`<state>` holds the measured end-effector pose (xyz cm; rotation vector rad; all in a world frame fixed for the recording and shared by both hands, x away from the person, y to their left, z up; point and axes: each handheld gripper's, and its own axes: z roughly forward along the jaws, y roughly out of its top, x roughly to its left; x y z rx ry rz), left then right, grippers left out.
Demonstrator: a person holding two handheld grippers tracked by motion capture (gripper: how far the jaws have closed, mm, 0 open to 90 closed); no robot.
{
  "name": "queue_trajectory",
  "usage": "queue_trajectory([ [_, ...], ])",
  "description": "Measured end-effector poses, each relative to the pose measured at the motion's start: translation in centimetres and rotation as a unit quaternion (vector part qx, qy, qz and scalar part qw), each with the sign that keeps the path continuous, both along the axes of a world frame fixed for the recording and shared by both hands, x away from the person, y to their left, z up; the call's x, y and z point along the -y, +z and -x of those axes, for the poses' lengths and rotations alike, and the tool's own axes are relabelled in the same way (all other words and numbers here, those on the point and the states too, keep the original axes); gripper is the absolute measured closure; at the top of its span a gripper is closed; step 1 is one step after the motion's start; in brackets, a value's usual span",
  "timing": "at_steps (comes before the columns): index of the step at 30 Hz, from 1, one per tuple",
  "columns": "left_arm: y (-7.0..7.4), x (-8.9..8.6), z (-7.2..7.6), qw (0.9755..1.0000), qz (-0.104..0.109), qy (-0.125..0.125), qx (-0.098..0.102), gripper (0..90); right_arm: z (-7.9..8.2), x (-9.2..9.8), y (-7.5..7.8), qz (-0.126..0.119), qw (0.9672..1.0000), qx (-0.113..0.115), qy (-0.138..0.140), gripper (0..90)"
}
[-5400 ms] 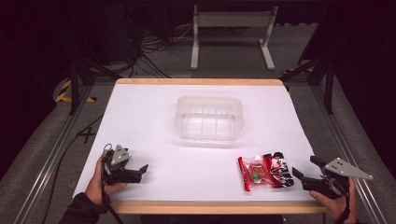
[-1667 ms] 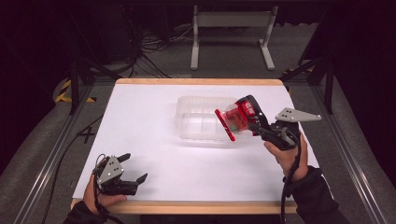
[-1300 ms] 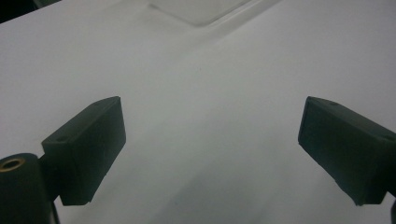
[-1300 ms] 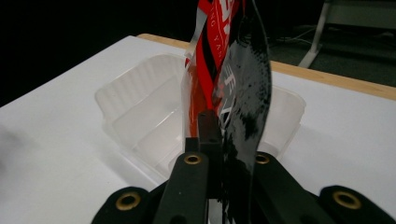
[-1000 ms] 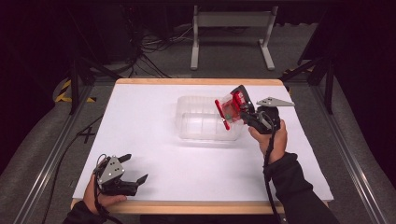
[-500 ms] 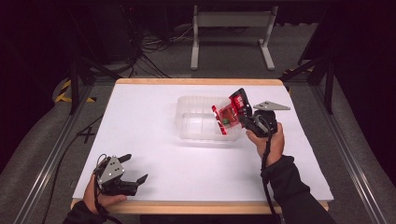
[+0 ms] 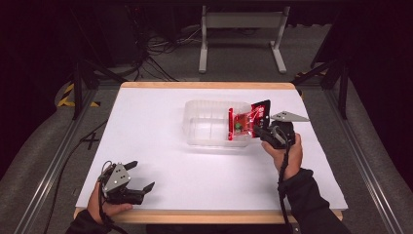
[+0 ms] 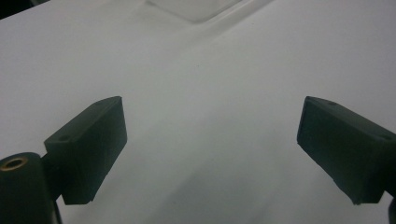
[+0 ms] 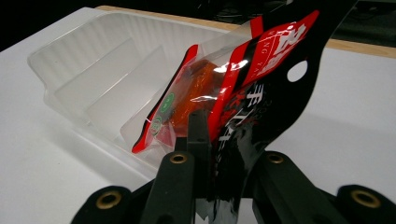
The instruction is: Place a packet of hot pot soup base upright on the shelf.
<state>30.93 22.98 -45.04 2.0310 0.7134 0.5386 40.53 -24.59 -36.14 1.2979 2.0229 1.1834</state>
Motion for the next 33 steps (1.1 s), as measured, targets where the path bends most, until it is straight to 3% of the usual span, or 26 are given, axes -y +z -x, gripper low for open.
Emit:
queue_trajectory([
  [14,0.0,-0.2,0.0,1.0000,0.002,-0.002,0.001,8.9,-0.6,-1.6,0.6,0.018,0.9996,0.007,0.022,71.4],
  [17,0.0,-0.1,0.0,1.0000,0.001,-0.002,0.001,8.9,-0.7,-1.7,0.7,0.016,0.9995,0.008,0.026,65.5],
  [21,0.0,-0.1,0.0,1.0000,0.000,-0.002,-0.001,8.9,-0.6,-2.1,1.0,0.023,0.9983,0.014,0.052,61.9],
  [33,0.0,-0.1,0.0,1.0000,0.001,-0.002,0.000,8.9,-0.8,-2.2,1.0,0.033,0.9978,0.011,0.055,63.2],
])
